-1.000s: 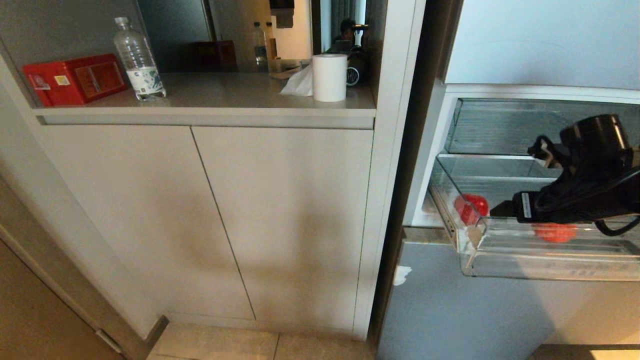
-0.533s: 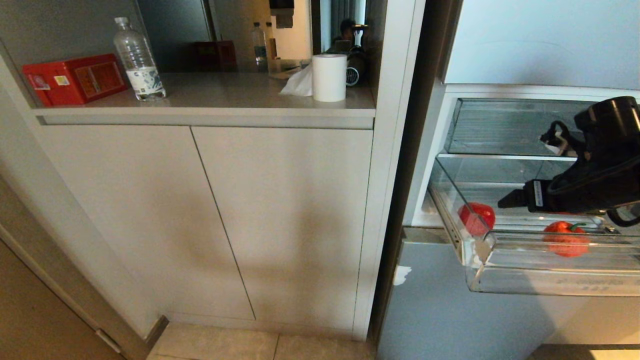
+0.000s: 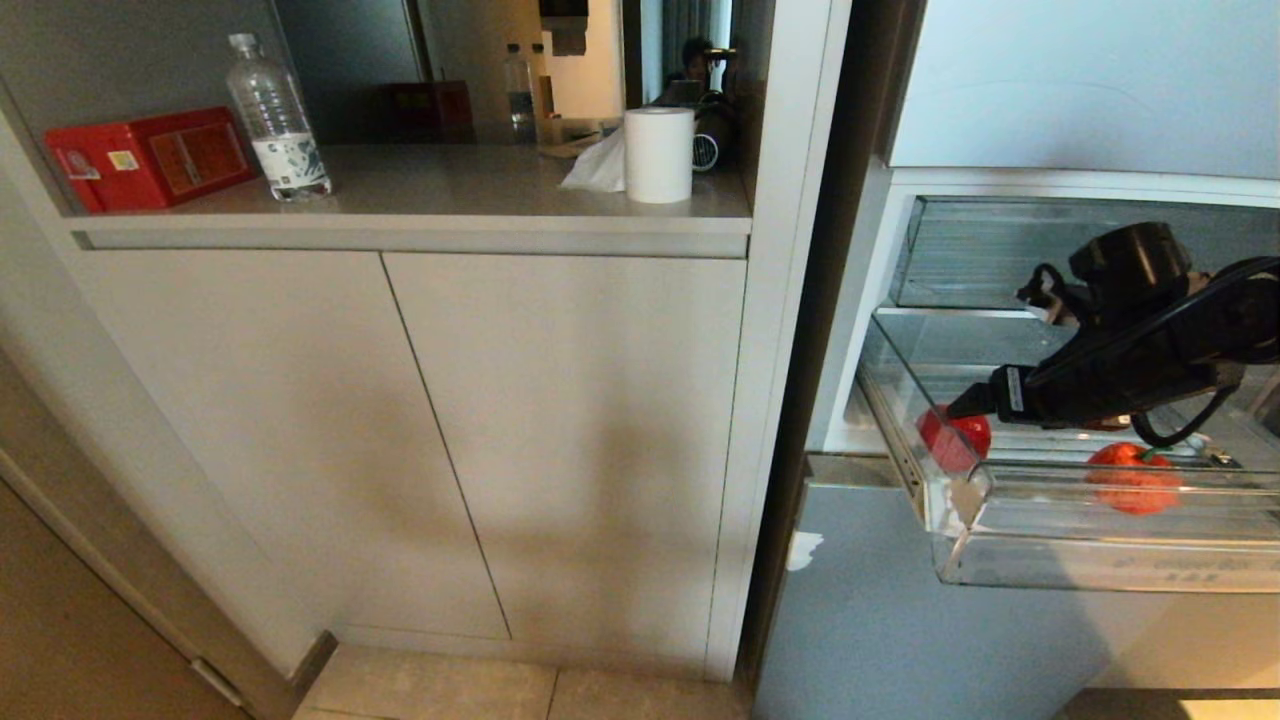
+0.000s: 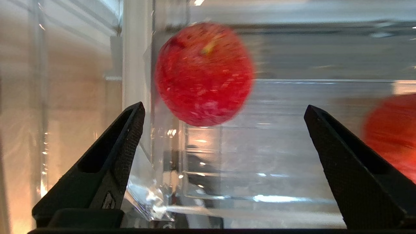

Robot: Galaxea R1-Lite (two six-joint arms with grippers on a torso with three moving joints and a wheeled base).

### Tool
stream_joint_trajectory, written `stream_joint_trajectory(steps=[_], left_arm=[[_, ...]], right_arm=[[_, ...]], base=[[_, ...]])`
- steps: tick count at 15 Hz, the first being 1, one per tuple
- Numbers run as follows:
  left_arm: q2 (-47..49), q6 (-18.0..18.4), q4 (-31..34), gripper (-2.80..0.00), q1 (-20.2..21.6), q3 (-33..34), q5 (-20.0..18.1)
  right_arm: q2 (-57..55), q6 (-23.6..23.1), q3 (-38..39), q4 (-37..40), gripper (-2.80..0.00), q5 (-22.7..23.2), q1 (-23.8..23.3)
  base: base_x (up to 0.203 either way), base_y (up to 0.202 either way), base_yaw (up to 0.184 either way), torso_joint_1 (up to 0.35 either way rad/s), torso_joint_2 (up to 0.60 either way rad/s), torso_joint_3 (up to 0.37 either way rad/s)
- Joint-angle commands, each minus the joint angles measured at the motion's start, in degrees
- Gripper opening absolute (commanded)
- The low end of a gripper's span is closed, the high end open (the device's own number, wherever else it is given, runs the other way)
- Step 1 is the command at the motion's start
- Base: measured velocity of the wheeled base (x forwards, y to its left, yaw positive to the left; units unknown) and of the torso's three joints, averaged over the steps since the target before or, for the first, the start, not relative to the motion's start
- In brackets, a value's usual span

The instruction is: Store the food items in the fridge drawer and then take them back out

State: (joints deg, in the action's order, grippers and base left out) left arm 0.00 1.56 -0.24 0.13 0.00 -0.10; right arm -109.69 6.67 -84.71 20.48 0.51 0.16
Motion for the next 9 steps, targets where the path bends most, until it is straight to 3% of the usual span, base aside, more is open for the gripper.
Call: stream_joint_trajectory(steps=[1,9], left_arm=[[0.1,0.0,0.0,-2.8,0.0,0.1,0.0],[0.1,0.0,0.0,-2.8,0.0,0.1,0.0]], right_arm=[[-3.4,0.0,-0.4,0.2,0.0,0.9,0.0],[-8.7,1.0,-3.3,0.2,0.0,1.6,0.2]], base=[[0.0,0.0,0.0,0.0,0.0,0.0],[0.0,0.0,0.0,0.0,0.0,0.0]])
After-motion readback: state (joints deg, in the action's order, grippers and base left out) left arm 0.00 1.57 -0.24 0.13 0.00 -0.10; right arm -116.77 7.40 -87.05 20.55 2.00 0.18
